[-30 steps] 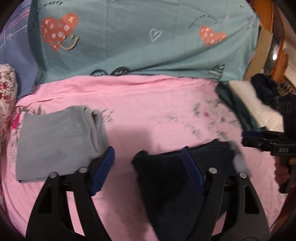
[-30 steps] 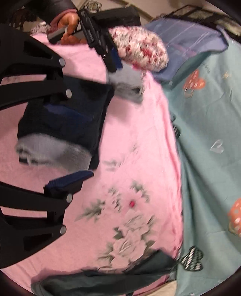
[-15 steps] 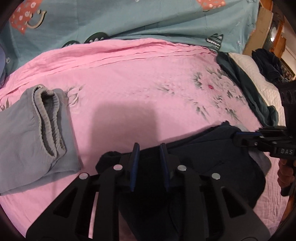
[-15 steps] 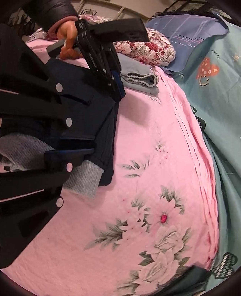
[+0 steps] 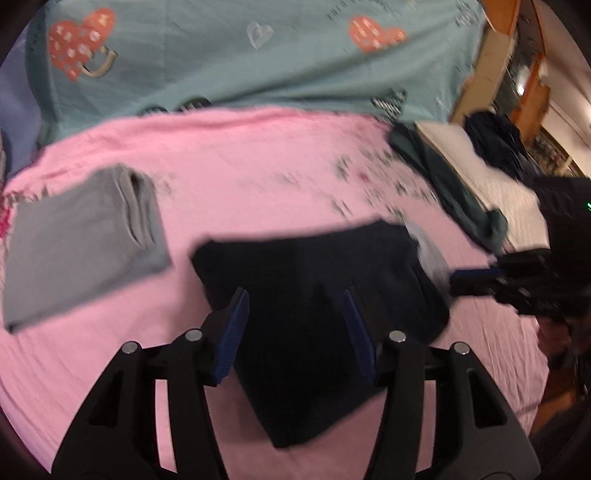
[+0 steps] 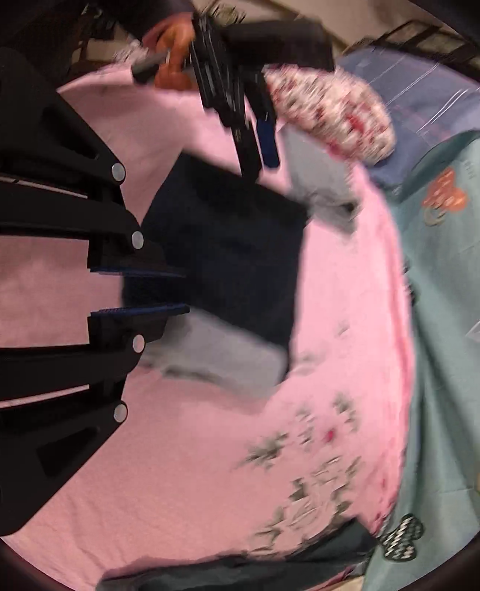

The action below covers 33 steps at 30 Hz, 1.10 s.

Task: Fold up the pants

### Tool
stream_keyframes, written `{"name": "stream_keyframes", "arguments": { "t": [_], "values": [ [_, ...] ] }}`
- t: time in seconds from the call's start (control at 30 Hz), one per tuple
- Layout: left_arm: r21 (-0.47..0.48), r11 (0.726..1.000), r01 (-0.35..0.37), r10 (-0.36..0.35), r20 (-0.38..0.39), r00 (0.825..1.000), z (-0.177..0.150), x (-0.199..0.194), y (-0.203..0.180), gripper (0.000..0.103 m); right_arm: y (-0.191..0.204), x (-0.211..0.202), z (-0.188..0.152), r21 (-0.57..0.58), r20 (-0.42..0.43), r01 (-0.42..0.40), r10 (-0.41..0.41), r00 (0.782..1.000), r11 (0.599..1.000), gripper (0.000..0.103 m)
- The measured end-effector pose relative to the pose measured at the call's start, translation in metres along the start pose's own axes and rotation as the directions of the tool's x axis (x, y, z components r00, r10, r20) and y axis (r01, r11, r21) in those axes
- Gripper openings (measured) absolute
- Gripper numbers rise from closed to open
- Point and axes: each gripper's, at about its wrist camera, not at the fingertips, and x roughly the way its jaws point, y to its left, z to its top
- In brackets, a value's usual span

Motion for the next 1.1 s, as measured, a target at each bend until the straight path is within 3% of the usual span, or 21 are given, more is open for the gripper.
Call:
{"name": "stream_keyframes", "arguments": {
  "t": [0.03,0.1,0.2,0.37,0.43,0.5,0.63,0.8,0.9,0.93,1.0,1.03,1.1],
  "values": [
    [0.0,1.0,0.002,-0.002,-0.035,0.999,-0.013,0.007,-0.003,0.053,-0.008,0.008,-0.006,0.022,-0.025,0.019,-0.019,1.0,1.0,0.014],
    [-0.018,1.0,-0.016,0.015,-0.099,0.995,-0.032,0.023,-0.001,0.053,-0.024,0.013,-0.012,0.096,-0.018,-0.024,0.026,1.0,0.995,0.015],
    [-0.028,0.999,-0.032,0.03,-0.085,0.996,-0.048,0.029,0.004,0.056,-0.025,0.013,-0.014,0.104,-0.031,-0.013,0.016,0.999,0.995,0.015],
    [0.012,0.999,-0.049,0.05,-0.089,0.995,-0.047,0.028,0.004,0.056,-0.022,0.015,-0.011,0.09,-0.055,0.005,0.0,0.998,0.996,0.015],
    [-0.02,0.999,-0.049,0.047,-0.102,0.994,-0.046,0.023,0.009,0.06,-0.023,0.012,-0.011,0.083,-0.08,0.05,-0.043,0.996,0.995,0.016],
    [-0.044,0.997,-0.066,0.061,-0.108,0.992,-0.044,0.015,0.014,0.063,-0.026,-0.002,-0.01,0.079,-0.077,0.128,-0.122,0.989,0.989,0.025],
    [-0.063,0.994,-0.087,0.087,-0.01,0.996,-0.021,-0.02,0.02,0.06,-0.017,-0.034,0.009,0.075,0.06,0.078,-0.082,0.995,0.994,0.025],
    [-0.119,0.992,-0.035,0.046,0.09,0.995,0.031,-0.008,0.027,0.061,0.008,-0.004,0.04,-0.012,0.079,0.078,-0.077,0.994,0.997,0.025],
    [-0.134,0.99,-0.051,0.057,0.046,0.997,0.042,0.025,0.029,0.061,0.006,0.023,0.045,-0.048,0.044,0.146,-0.144,0.989,0.988,0.024],
    [-0.131,0.986,-0.104,0.106,0.008,0.994,0.04,0.039,0.032,0.061,0.0,0.029,0.043,-0.047,0.033,0.156,-0.155,0.987,0.987,0.024],
    [-0.13,0.976,-0.174,0.17,-0.044,0.985,0.03,0.057,0.044,0.066,-0.012,0.031,0.039,-0.012,0.03,0.133,-0.133,0.991,0.991,0.024],
    [-0.168,0.973,-0.16,0.154,-0.047,0.987,0.022,0.058,0.053,0.072,-0.016,0.028,0.038,0.002,0.028,0.123,-0.123,0.992,0.992,0.024],
    [-0.198,0.966,-0.167,0.163,-0.036,0.986,0.021,0.048,0.055,0.072,-0.014,0.018,0.038,0.01,0.031,0.121,-0.122,0.992,0.993,0.027]
  ]
}}
